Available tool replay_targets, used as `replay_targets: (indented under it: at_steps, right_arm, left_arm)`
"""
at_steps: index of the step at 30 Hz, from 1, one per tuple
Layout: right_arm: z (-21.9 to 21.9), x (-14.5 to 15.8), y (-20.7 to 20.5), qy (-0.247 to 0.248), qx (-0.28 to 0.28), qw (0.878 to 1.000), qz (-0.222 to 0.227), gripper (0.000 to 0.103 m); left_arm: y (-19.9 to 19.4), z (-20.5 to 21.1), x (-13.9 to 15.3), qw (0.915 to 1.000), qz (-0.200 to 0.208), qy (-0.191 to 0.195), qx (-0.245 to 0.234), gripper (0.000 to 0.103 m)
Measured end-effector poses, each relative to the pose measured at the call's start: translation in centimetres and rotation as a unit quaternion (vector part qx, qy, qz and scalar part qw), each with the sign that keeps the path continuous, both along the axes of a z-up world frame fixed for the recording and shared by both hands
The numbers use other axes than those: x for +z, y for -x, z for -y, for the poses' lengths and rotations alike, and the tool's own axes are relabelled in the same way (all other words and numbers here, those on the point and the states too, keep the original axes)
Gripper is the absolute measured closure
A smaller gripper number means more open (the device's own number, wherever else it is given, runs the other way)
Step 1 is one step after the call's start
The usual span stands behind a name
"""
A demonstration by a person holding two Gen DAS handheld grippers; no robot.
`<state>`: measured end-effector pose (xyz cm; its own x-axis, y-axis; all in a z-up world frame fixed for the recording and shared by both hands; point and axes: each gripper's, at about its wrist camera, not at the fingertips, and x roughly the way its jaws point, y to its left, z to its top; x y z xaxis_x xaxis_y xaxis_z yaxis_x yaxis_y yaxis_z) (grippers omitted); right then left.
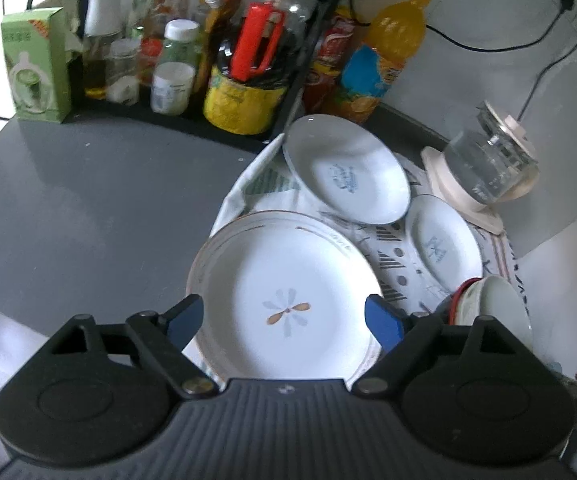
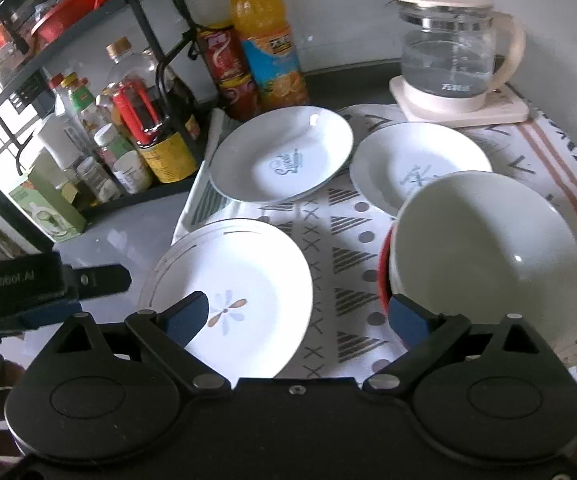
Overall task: Organize plates and bowls
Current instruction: 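Move both grippers back toward the white plates on the cloth, then close both grippers on the rim of the 'Sweet' printed plate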
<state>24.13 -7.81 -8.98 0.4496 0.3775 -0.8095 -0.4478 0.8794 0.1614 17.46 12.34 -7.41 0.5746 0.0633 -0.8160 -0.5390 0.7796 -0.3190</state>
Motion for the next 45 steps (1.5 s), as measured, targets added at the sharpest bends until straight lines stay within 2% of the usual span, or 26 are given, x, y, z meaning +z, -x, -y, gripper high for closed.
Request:
replay_targets:
  at_steps: [3,8,13,18,23,28,36,40,45]
  right_arm:
    - [-0.5,0.0,-0.3,-0.005,0.016,1.0,-0.003,0.005]
    - [-1.6,-0.5,-1.1,-0.001,0.033,0.999,-0.006,0.005]
    - [-2.3,-0.9,-2.4,0.003,0.039,0.999,-0.01,0.005]
    - [-2.8,-1.2,-4.3,0.004,0.046,0.999,-0.012,0.005]
    - [-3.1,-2.2,-6.7,0.004,0.032,0.999,-0.022,0.005]
    - [-3.0,-2.7,-8.9,-0.017,0.005,0.999,-0.034,0.008]
    - [-2.9,-3.6,-11.8,-0.025,-0.04,0.998,-0.039,0.03]
    - [-3.2,-4.3,-13.0,-0.045,-0.055,0.996,-0.05,0.04]
    - [-3.6,-6.0,-14.7,-0.066,-0.098,0.99,-0.081,0.059]
  left_arm:
    - [0.3,-0.6,-0.5,0.9998,-0.009,-0.003,0.017,0.017]
    - [0.3,-1.8,-1.1,0.9992,-0.001,-0.005,0.04,0.017]
    - [-0.5,-3.5,-2.4,0.9973,-0.002,0.031,0.066,0.017]
    - [-2.0,-4.2,-3.1,0.9967,-0.003,0.036,0.073,0.017]
    - [-4.0,-4.8,-3.5,0.9967,-0.007,0.037,0.073,0.017]
    - [-6.1,-5.3,-4.0,0.9961,-0.01,0.037,0.079,0.017]
    - [-9.4,-5.7,-4.9,0.9924,0.0,0.072,0.1,0.02]
    - [-11.0,-6.0,-5.8,0.9896,0.006,0.092,0.11,0.03]
    - [-12.4,-6.8,-7.0,0.9839,0.012,0.123,0.129,0.043]
